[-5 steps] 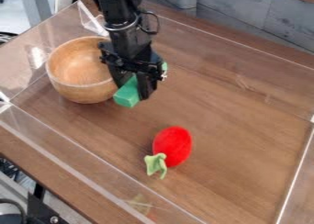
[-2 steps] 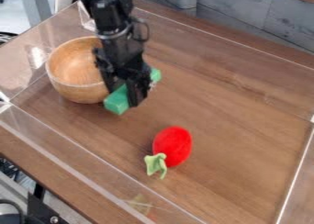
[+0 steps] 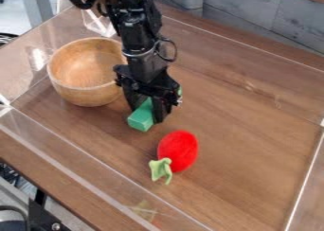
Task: Remove the green stick from the brown bowl and put it on the table
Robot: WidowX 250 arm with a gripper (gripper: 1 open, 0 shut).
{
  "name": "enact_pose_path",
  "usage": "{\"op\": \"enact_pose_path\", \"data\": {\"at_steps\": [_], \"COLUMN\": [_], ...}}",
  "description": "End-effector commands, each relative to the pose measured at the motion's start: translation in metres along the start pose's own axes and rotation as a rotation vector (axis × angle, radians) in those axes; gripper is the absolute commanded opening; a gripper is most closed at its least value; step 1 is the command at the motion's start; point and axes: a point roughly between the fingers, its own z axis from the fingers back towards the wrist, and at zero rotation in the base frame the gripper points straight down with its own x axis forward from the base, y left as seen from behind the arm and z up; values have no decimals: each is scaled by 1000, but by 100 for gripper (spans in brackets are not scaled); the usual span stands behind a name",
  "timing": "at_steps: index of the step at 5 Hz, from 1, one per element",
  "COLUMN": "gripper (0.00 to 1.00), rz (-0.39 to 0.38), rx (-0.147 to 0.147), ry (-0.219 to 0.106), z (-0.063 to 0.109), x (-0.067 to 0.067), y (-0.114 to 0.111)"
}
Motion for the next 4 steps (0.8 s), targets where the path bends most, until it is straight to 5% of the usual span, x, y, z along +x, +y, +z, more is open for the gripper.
{"op": "enact_pose_path", "data": {"at_steps": [1, 2, 3, 4], "gripper": [100, 100, 100, 0], "rz": [53, 102, 139, 180], "rx": [13, 22, 27, 30], "ry": [-33, -38, -39, -40], "z": [13, 22, 22, 18], "x": [16, 27, 22, 17], "y": [-5, -14, -19, -22]}}
